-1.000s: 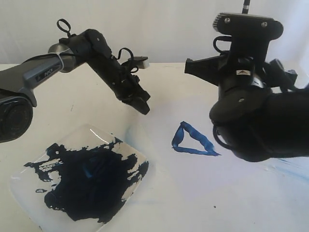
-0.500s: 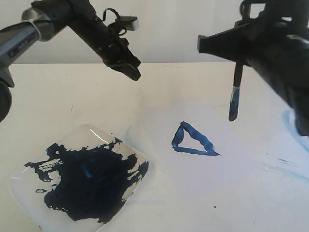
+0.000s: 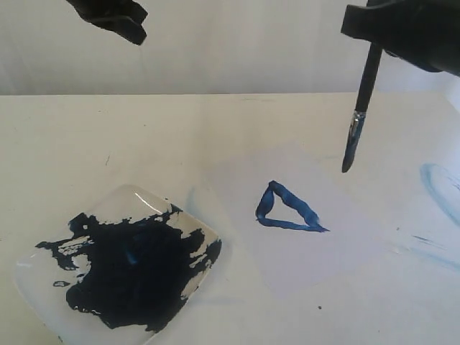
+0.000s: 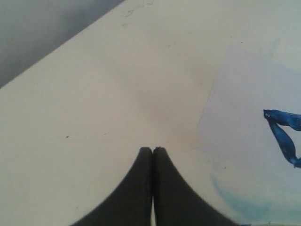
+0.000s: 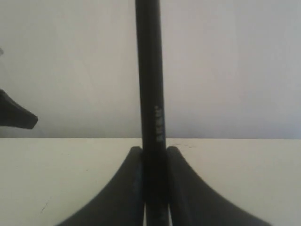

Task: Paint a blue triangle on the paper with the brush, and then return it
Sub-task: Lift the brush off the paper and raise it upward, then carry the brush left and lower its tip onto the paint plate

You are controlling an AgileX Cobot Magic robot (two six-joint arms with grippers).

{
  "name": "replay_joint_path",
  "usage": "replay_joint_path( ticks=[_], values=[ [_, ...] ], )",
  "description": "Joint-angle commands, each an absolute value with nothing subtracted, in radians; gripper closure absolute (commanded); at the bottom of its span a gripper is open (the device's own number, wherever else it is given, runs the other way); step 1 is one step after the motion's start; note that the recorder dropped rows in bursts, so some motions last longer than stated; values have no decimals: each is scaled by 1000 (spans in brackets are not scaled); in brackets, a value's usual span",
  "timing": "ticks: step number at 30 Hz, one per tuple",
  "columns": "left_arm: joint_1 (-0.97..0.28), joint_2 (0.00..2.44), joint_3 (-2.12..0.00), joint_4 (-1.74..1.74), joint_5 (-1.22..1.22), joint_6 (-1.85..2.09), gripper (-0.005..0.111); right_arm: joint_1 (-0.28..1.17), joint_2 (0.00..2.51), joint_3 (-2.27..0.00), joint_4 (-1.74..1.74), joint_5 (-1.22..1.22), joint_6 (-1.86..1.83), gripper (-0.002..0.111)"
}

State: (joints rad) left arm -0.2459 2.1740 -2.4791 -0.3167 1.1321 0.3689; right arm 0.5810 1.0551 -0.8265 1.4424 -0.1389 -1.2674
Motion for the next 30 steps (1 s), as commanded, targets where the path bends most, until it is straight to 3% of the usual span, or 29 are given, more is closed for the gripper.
replay_joint_path(
  ticks=[1, 12, 26, 30],
  values=[
    [-236, 2080, -2329, -236, 1221, 368, 107, 520, 1047, -826, 1444, 0, -1273, 108],
    [-99, 1768, -1876, -246, 1108, 399, 107, 387, 1060, -853, 1439, 187, -1198, 108],
    [-48, 1023, -1207, -463, 680, 592, 107, 326, 1331, -1037, 1446, 522, -1037, 108],
    [-48, 788, -1019, -463, 714, 554, 107, 328, 1420, -1045, 1543, 647, -1025, 108]
  ],
)
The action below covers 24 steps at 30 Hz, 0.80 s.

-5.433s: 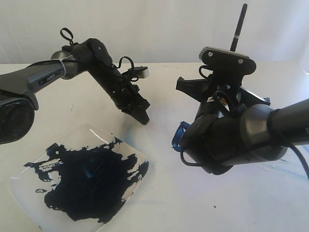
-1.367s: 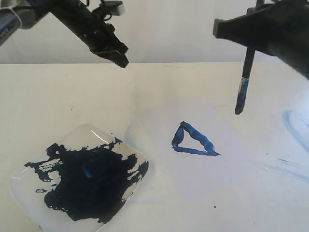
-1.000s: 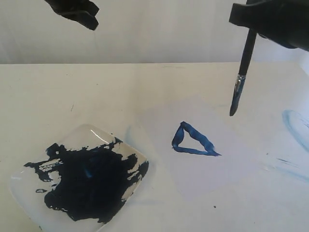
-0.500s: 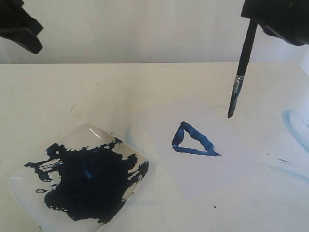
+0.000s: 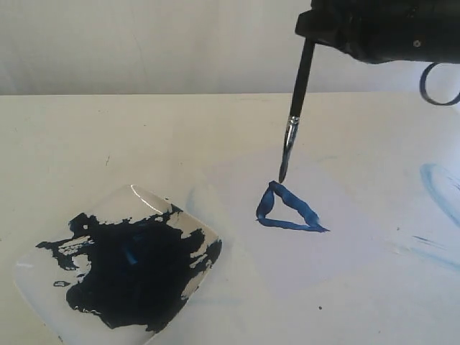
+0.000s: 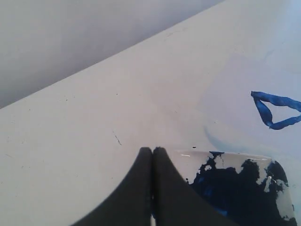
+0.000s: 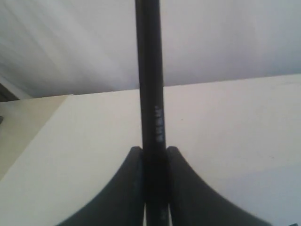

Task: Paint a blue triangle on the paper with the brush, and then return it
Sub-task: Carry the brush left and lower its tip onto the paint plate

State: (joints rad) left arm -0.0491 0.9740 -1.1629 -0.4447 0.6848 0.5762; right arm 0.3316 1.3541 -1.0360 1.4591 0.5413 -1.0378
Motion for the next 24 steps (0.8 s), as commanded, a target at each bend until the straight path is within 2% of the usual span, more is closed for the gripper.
replay_joint_path(
  ticks=[1, 6, 9, 18, 24],
  values=[
    [-48, 750, -992, -463, 717, 554, 107, 328, 1438, -1045, 1558, 660, -1027, 108],
    [-48, 548, -778, -463, 705, 554, 107, 344, 1591, -1048, 1744, 871, -1235, 108],
    [-48, 509, -703, -464, 666, 544, 107, 404, 1664, -1050, 1744, 802, -1236, 108],
    [-48, 500, -697, -493, 661, 527, 107, 527, 1810, -1139, 1744, 693, -1226, 108],
    [-48, 500, -697, -493, 661, 527, 107, 585, 1871, -1225, 1744, 613, -1019, 108]
  ],
)
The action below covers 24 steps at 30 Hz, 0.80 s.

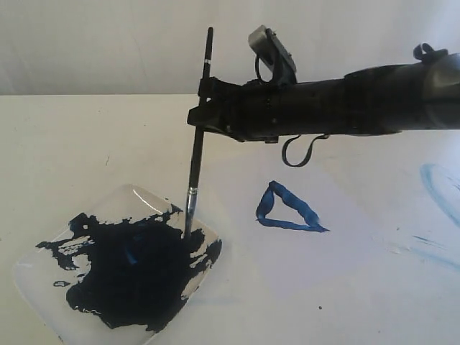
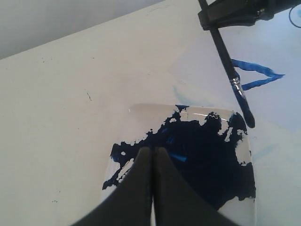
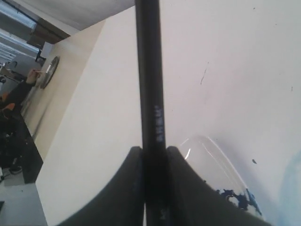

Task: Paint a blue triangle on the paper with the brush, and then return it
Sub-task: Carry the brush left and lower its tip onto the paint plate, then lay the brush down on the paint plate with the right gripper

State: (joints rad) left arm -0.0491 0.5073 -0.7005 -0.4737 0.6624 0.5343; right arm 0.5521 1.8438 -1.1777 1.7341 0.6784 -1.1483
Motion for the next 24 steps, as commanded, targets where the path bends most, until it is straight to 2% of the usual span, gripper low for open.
replay_joint_path(
  ticks=[1, 6, 24],
  values=[
    [-48, 500, -697, -493, 661, 527, 107, 595, 1877, -1233, 1744, 585, -991, 108],
    [-48, 500, -697, -493, 663, 527, 107, 638, 1918, -1243, 1744, 453, -907, 108],
    [-48, 500, -697, -493, 665, 523, 107, 769, 2017, -1246, 1744, 333, -747, 108]
  ],
)
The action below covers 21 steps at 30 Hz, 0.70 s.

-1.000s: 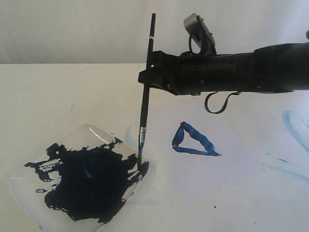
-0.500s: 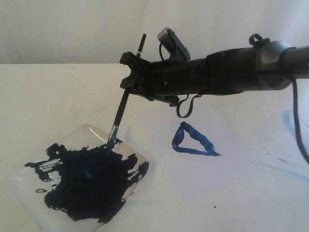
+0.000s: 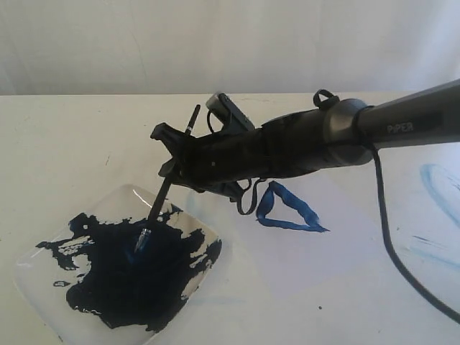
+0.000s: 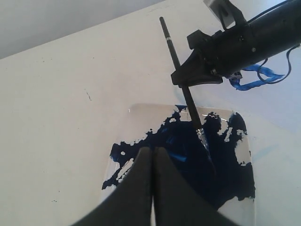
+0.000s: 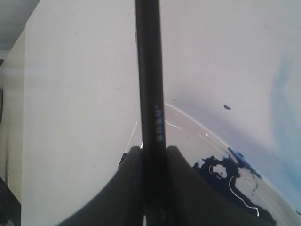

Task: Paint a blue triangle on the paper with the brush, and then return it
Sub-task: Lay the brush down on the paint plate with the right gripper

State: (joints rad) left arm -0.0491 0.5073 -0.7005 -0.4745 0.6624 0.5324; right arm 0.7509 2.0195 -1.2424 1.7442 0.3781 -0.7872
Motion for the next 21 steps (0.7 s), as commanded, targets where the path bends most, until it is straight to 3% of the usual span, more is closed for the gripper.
replay_joint_path(
  ticks=[1, 21],
  values=[
    [-48, 500, -697, -493, 665, 523, 107, 771, 2017, -1246, 1744, 328, -747, 108],
    [-48, 500, -697, -493, 674, 523, 107, 821, 2017, -1246, 1744, 186, -747, 108]
  ],
)
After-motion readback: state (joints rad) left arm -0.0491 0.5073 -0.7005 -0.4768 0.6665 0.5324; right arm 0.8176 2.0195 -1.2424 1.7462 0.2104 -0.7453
